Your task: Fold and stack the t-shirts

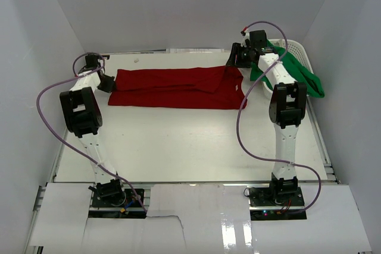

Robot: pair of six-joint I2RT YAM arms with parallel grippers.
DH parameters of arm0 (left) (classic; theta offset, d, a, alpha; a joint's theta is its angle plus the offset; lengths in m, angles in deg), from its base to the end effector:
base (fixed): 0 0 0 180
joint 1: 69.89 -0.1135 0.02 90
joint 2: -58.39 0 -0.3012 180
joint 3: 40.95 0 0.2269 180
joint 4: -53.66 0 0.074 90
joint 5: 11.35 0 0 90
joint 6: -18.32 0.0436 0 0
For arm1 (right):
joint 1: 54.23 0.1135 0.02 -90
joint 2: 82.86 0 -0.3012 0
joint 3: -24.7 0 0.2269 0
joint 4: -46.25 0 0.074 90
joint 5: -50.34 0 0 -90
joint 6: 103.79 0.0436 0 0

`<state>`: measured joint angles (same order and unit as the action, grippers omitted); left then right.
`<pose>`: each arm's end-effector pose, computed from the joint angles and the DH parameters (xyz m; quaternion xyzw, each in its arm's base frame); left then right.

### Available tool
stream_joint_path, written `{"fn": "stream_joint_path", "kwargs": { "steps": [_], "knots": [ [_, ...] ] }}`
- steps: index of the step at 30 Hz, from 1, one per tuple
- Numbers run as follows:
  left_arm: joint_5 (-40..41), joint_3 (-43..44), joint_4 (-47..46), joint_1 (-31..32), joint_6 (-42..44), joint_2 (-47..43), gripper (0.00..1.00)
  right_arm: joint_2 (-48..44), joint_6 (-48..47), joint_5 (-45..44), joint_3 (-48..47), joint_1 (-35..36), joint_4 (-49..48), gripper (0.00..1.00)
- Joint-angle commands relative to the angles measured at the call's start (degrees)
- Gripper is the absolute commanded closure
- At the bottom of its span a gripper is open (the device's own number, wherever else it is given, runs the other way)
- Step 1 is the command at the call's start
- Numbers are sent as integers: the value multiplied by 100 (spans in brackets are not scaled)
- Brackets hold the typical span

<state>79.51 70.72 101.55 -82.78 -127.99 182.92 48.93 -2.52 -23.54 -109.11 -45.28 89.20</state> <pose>0.4574 0.1054 0.2085 -0.5510 0.7954 -0.0866 0.2373 0.5266 0.0952 0.2701 -0.0400 0.9017 0.1977 0.3824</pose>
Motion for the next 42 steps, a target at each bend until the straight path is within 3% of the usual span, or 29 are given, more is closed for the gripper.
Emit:
{"fn": "stream_joint_path", "kwargs": {
  "steps": [1,7,9,11,12,13,18,20,22,26,27,29,32,35,42],
  "knots": [
    [-16,-26,-48,32,-99,-148,91,154,86,207,-316,-60,-476,40],
    [677,-563,-179,-56,-573,-753,87,172,104,286,-448,-69,-529,33],
    [889,-633,-346,-83,-600,-939,67,76,60,348,-405,-78,-494,33],
    [933,-686,-758,-109,-495,-1158,55,-74,34,392,-247,-60,-512,33],
    [985,-677,-968,-109,-434,-1211,42,-126,25,435,-159,-69,-555,33],
    [1003,-660,-1084,-118,-398,-1299,36,-249,16,471,7,-60,-590,33],
    [1021,-1089,-2407,-118,-205,-1798,32,-645,-28,629,595,-25,-740,33],
    [1021,-1789,-3059,-118,-178,-2107,26,-873,-89,638,964,45,-819,33],
    [645,-2231,-4044,-109,-30,-2529,18,-1084,-116,655,1203,124,-907,33],
    [-629,-2180,-3714,75,576,-2618,21,-1243,-107,787,1494,335,-645,34],
    [-1362,-2276,-3878,258,778,-2731,21,-1295,-107,831,1581,440,-600,34],
    [-2096,-2618,-4055,514,1644,-2863,21,-1410,-11,840,1766,537,-634,34],
    [-2476,-2970,-4335,1486,2632,-3224,20,-1568,182,1024,2065,617,-722,34],
    [-2738,-3235,-4328,1928,3098,-3356,20,-1639,332,1069,2206,660,-679,34],
    [-3927,-3262,-4293,2185,3293,-2654,16,-1516,613,955,2347,740,-696,34]
  ]
}}
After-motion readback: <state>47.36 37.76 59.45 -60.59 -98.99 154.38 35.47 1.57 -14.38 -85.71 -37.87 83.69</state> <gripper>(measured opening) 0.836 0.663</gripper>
